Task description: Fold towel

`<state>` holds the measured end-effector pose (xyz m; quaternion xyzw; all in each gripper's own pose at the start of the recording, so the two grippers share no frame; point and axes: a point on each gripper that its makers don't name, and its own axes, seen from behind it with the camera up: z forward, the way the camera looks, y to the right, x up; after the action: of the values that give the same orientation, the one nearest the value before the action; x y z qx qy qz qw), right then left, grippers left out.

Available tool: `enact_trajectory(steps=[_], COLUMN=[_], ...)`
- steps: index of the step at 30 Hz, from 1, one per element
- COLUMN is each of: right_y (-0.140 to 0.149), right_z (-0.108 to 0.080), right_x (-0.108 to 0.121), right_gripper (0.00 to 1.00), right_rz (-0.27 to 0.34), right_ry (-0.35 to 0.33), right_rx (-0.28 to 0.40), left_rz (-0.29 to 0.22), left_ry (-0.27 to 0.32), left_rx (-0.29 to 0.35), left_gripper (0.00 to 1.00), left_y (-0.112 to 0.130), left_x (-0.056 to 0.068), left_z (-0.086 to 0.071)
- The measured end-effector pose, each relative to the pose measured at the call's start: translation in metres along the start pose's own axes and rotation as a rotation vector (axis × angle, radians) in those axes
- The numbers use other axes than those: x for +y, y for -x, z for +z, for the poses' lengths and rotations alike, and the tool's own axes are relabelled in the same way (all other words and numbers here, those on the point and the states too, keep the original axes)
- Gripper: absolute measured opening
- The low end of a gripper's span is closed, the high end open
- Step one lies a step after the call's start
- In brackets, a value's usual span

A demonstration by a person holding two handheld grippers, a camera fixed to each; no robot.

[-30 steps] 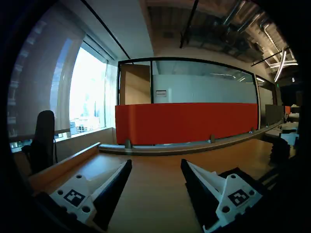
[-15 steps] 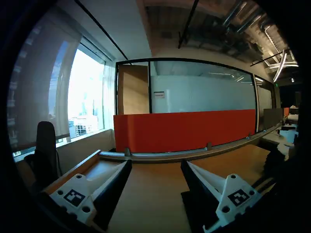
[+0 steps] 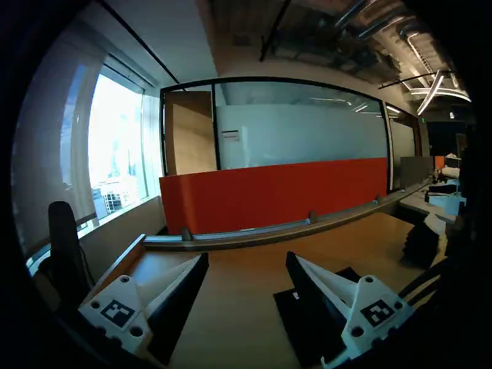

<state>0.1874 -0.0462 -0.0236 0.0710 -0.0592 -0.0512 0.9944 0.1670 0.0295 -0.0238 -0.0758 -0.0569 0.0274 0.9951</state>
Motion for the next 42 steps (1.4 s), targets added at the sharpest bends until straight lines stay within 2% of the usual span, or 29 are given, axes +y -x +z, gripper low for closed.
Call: enact_trajectory(steps=[6, 14, 23, 32, 42], right_y=[0.012, 0.021, 0.045, 0.072, 0.13], right_z=[0.0, 0.0, 0.003, 0.003, 0.001], right_x=[-0.02, -0.047, -0.058, -0.07, -0.08], right_gripper=[0.99, 1.0, 1.0, 1.0, 1.0], right_rz=[-0.063, -0.113, -0.133, -0.149, -0.18], right_ry=[-0.095, -0.196, -0.24, -0.281, -0.336], right_rx=[-0.074, -0.129, -0.18, -0.22, -0.305], left_rz=[0.022, 0.055, 0.096, 0.095, 0.106], left_ry=[0.097, 0.171, 0.224, 0.261, 0.308], left_rx=[-0.055, -0.103, -0.149, -0.213, -0.289], left_gripper=[0.93, 0.93, 0.93, 0.93, 0.93], left_y=[0.011, 0.028, 0.056, 0.095, 0.144], left_x=[0.022, 0.036, 0.047, 0.061, 0.08], left_z=[-0.001, 0.001, 0.004, 0.005, 0.005])
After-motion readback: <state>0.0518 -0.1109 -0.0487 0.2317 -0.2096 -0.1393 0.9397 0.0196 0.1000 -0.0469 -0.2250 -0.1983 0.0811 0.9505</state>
